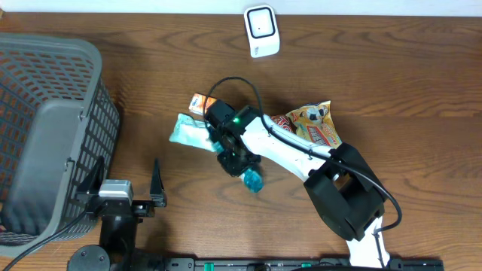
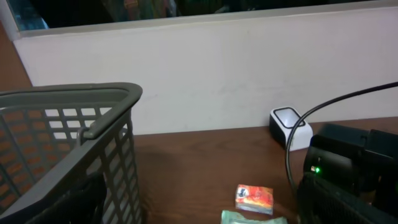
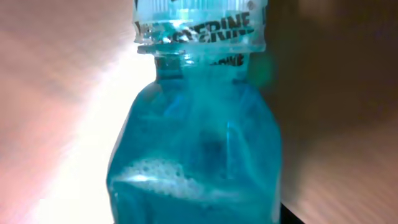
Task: Scan the item barcode
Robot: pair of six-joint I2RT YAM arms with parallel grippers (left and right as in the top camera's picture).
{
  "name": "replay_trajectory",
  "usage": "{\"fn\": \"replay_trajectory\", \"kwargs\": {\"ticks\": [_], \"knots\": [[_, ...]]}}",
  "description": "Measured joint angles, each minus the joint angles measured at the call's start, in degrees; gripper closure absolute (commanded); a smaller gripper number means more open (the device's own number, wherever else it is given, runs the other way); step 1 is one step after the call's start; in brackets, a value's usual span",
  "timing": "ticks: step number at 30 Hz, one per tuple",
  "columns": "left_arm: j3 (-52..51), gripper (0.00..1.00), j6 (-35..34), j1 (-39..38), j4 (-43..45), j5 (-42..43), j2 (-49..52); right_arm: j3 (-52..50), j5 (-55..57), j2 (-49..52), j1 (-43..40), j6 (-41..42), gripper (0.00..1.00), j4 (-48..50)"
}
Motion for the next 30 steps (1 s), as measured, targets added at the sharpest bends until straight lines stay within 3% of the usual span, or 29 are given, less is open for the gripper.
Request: {"fn": "replay_trajectory", "kwargs": {"ticks": [6,13,18,23,30], "knots": [[0.0,0.02,0.0,0.0,0.0,0.0,0.0,-1.5,-7.4,0.0,-1.0,-5.3,0.92,3.5],[0.0,0.02,0.0,0.0,0.7,0.0,0.0,-1.9,-9.9,0.1,-3.6,-5.9,0.96,3.7],[-0.7,0.02,0.0,0.0,7.7,1.3,0.0,-1.9,-10.3,0.1,-6.3,-5.8,0.97,2.2],[-4.1,0.02,0.6,0.0,12.6,7.4,0.0,-1.9,-10.4,0.1,-8.7,-5.6,0.97,1.0],[-9.3,0.02,8.2,0.0,12.6,22.9,0.0,-1.9,-10.1,0.1,-9.5,-5.3,0.97,0.8]]}}
